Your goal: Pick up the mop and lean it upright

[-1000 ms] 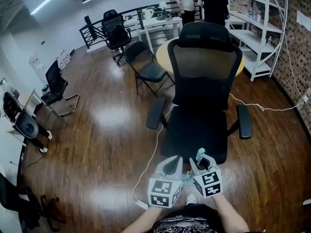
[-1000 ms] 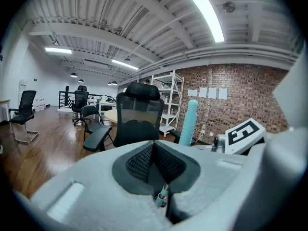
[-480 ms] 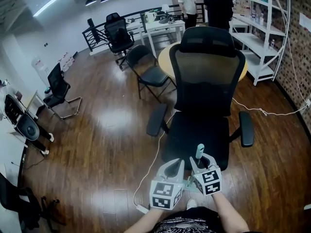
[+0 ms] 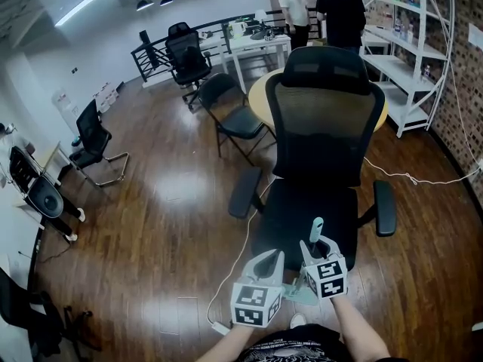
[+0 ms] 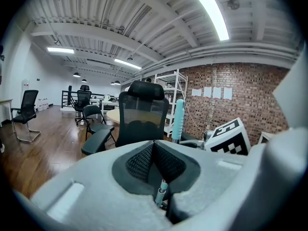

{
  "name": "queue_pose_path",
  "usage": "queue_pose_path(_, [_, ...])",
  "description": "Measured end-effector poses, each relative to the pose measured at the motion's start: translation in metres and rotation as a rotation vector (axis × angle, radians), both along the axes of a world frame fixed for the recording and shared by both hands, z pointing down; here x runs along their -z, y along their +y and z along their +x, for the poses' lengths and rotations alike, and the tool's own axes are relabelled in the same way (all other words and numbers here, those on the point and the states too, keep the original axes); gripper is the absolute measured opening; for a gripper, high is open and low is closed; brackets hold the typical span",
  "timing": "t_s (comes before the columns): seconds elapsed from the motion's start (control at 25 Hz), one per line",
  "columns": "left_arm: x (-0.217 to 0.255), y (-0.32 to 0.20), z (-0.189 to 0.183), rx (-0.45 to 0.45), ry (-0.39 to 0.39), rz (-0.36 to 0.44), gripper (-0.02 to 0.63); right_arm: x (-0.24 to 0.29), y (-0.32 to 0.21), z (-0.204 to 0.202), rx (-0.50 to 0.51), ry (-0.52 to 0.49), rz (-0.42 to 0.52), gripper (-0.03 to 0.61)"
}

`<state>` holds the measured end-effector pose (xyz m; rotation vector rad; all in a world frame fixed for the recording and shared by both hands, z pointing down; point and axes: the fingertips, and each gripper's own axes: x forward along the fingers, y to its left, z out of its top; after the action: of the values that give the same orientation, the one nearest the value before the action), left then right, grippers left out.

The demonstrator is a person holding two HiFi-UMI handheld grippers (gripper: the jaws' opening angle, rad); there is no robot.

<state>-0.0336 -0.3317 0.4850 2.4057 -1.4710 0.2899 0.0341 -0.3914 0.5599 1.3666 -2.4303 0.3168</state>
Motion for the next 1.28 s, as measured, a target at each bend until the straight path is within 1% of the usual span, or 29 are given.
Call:
queue_pose_path(0.16, [-0.001, 0.000, -0.004, 0.008, 0.002, -0.001, 0.003, -0.003, -0.004, 0.001, -0.012, 0.010, -0.008, 0.100])
queue_pose_path(0.32, [0.000, 0.001, -0.008, 0.007, 0.001, -0.002, 0.003, -0.005, -0.007, -0.002, -0.011, 0.033, -0.020, 0.143])
queue_pose_path(0.48, [0.000, 0.002, -0.007, 0.006, 0.003, -0.002, 0.003, -0.005, -0.008, 0.002, -0.027, 0.040, -0.016, 0.155])
queue_pose_path(0.6, [0.001, 0.003, -0.006, 0.001, 0.005, -0.002, 0.003, -0.006, -0.008, 0.007, -0.047, 0.036, -0.024, 0.185])
queue_pose_path(0.96, [0.005, 0.014, -0.005, -0.014, 0.010, 0.002, 0.003, 0.001, 0.007, 0.012, -0.072, 0.024, -0.017, 0.189])
queue_pose_path(1.04, [0.007, 0.018, -0.004, -0.020, 0.009, 0.004, 0.003, 0.008, 0.014, 0.012, -0.083, 0.014, -0.005, 0.177])
queue_pose_path(1.2, [0.008, 0.029, 0.001, -0.036, 0.014, 0.011, 0.003, 0.025, 0.031, 0.016, -0.117, 0.001, 0.032, 0.085])
queue_pose_path(1.28, [0.009, 0.036, 0.003, -0.042, 0.013, 0.011, 0.003, 0.034, 0.042, 0.016, -0.125, -0.014, 0.047, 0.055])
